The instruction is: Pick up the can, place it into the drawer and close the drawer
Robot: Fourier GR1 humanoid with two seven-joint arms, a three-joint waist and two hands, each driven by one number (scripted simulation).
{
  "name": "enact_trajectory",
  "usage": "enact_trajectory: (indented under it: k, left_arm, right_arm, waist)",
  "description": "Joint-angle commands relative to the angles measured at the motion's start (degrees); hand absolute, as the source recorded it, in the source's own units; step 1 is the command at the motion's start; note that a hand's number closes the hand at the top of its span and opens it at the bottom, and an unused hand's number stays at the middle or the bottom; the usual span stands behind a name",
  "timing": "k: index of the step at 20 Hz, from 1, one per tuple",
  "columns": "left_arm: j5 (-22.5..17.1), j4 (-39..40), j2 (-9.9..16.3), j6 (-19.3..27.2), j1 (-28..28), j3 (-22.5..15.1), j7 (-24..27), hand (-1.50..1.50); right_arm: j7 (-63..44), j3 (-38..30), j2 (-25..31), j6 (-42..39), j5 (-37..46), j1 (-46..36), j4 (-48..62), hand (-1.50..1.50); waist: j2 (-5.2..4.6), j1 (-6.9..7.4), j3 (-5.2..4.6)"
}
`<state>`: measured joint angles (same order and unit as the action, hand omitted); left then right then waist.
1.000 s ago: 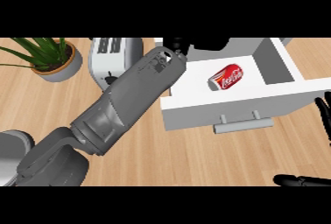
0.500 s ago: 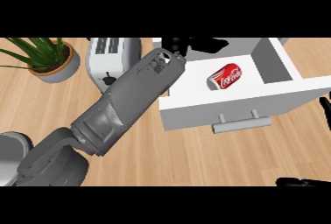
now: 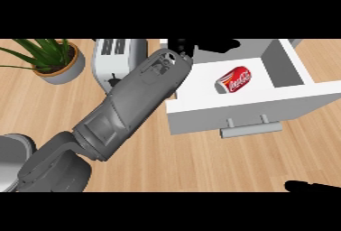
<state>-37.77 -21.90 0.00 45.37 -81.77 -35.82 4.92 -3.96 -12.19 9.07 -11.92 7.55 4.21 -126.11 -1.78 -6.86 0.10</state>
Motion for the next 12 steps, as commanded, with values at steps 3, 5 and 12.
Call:
enact_trajectory:
  k: [3,5,12]
  left_arm:
    - [-3.5,-2.7,0.0,1.4,-0.2,0.8,1.8,-1.5]
    - [-3.5,-1.9,0.0,1.8,-2.4,1.3,1.7,-1.5]
    - [-3.1,-2.2,0.0,2.2,-1.2,0.7,3.0,-1.5]
  right_arm:
    - [2.2,3.5,2.2,-0.4,7.7,-0.6,-2.4,-1.5]
    - [3.1,4.9,3.2,0.8,13.1,-2.9,0.3,-1.5]
    - [3.1,11.6,6.7,2.6,30.8,-2.6,2.9,-1.5]
  waist:
    - [0.39,0.68,-0.02]
    - [0.42,2.18,-0.03]
    - [1.15,4.57,-0.08]
